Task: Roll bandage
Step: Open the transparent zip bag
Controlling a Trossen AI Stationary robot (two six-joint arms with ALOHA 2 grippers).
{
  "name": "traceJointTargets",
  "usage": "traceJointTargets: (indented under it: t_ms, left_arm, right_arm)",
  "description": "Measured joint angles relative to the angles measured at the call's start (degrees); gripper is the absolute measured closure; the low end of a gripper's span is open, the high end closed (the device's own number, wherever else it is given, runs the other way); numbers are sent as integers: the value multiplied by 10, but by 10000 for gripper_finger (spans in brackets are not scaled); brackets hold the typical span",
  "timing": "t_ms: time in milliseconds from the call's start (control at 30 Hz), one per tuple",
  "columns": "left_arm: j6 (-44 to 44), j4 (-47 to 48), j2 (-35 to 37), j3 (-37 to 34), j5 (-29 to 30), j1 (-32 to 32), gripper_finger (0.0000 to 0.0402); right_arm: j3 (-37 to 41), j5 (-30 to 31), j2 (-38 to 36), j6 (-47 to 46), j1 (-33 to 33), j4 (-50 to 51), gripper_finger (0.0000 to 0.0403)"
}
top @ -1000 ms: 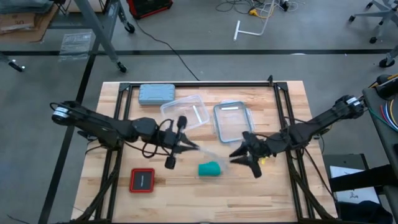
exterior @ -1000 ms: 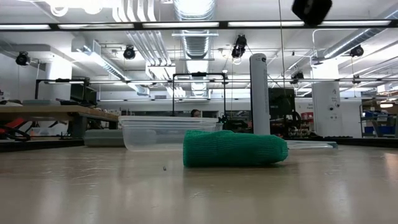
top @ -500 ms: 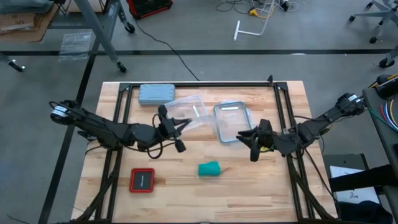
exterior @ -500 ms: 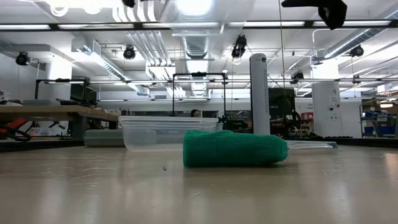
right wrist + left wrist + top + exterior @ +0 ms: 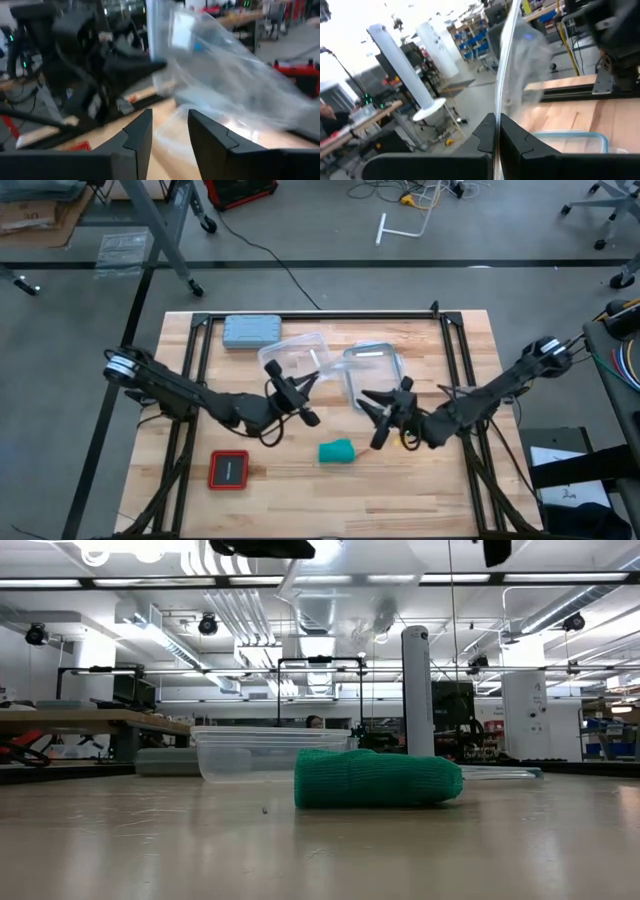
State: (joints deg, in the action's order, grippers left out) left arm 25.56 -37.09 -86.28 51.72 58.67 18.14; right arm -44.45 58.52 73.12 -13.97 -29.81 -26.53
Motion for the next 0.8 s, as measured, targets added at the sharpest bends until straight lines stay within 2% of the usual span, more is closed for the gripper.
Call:
traceJointTargets:
  t_ms: [67, 200, 333, 467, 800]
  left_arm:
    - [31, -39, -20, 0, 5, 5, 401]
    - [93, -109, -53, 3, 32, 13, 401]
    - [141, -115, -81, 31, 61, 17, 401]
    - [153, -115, -106, 62, 69, 20, 401]
    - [154, -113, -120, 86, 94, 26, 401]
  right_arm:
    - [0, 0, 16, 49, 5, -55, 281]
    - [-1, -12, 40, 84, 23, -120, 285]
    - [-15, -61, 56, 70, 49, -120, 288]
    - [-34, -104, 74, 52, 76, -119, 280]
    - [-62, -109, 84, 50, 95, -119, 245]
